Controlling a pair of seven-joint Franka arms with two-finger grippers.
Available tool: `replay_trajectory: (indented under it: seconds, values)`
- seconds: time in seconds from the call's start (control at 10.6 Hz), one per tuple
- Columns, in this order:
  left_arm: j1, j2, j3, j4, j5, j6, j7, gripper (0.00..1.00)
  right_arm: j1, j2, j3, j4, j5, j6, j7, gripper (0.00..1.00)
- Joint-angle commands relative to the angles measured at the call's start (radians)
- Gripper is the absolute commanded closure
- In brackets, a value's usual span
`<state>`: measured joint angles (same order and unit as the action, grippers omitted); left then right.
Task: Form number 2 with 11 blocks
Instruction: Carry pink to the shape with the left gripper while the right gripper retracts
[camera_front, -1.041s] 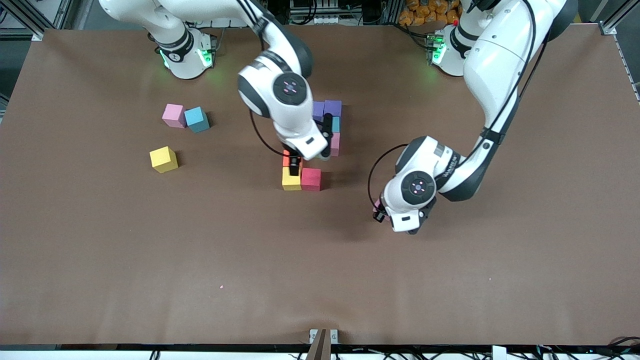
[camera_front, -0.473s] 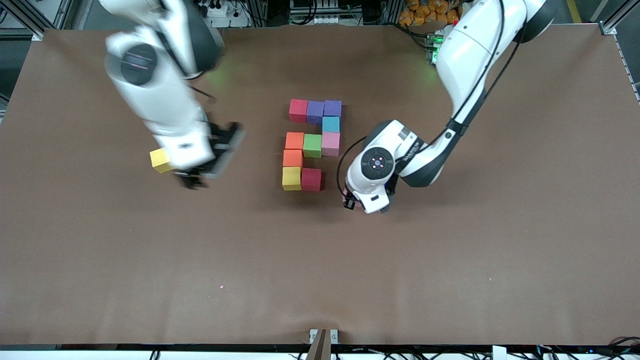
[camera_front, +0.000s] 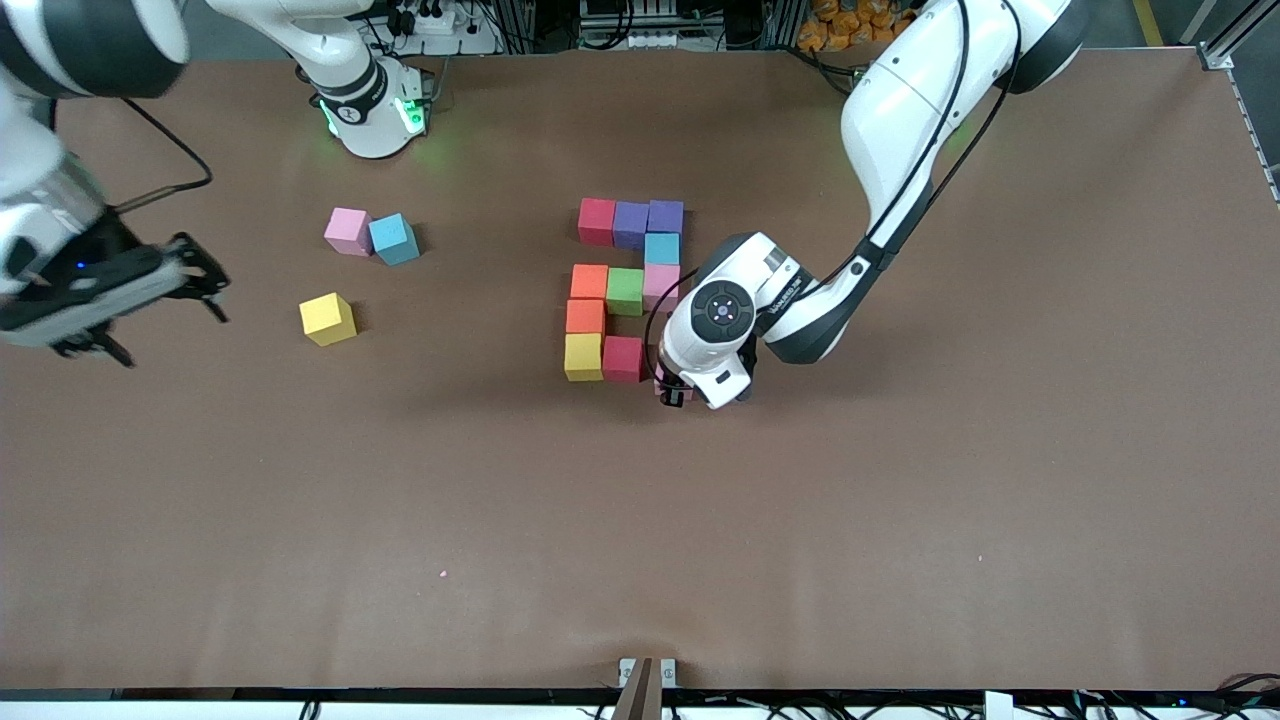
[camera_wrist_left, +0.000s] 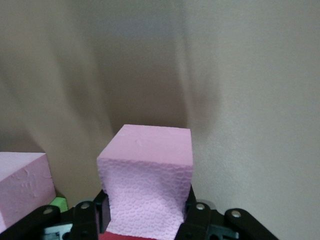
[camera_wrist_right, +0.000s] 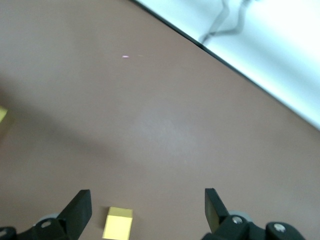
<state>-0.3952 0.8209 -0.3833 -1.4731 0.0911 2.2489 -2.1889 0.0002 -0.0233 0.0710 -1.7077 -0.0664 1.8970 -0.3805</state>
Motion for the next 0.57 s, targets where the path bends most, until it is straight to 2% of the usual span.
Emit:
replay_trajectory:
  seconds: [0.0, 0.28, 0.47]
  values:
    - [-0.025, 0.001, 0.012, 0.000, -0.022, 0.012, -0.069, 0.46, -0.038, -0.032, 0.009, 0.016, 0.039, -0.106, 0.115, 0.00]
    - [-0.028, 0.003, 0.014, -0.004, -0.019, 0.012, -0.126, 0.46, -0.147, -0.041, 0.001, 0.020, 0.114, -0.153, 0.162, 0.00]
    - [-0.028, 0.004, 0.014, -0.004, -0.021, 0.012, -0.169, 0.45, -0.204, -0.067, 0.001, 0.022, 0.125, -0.180, 0.215, 0.00]
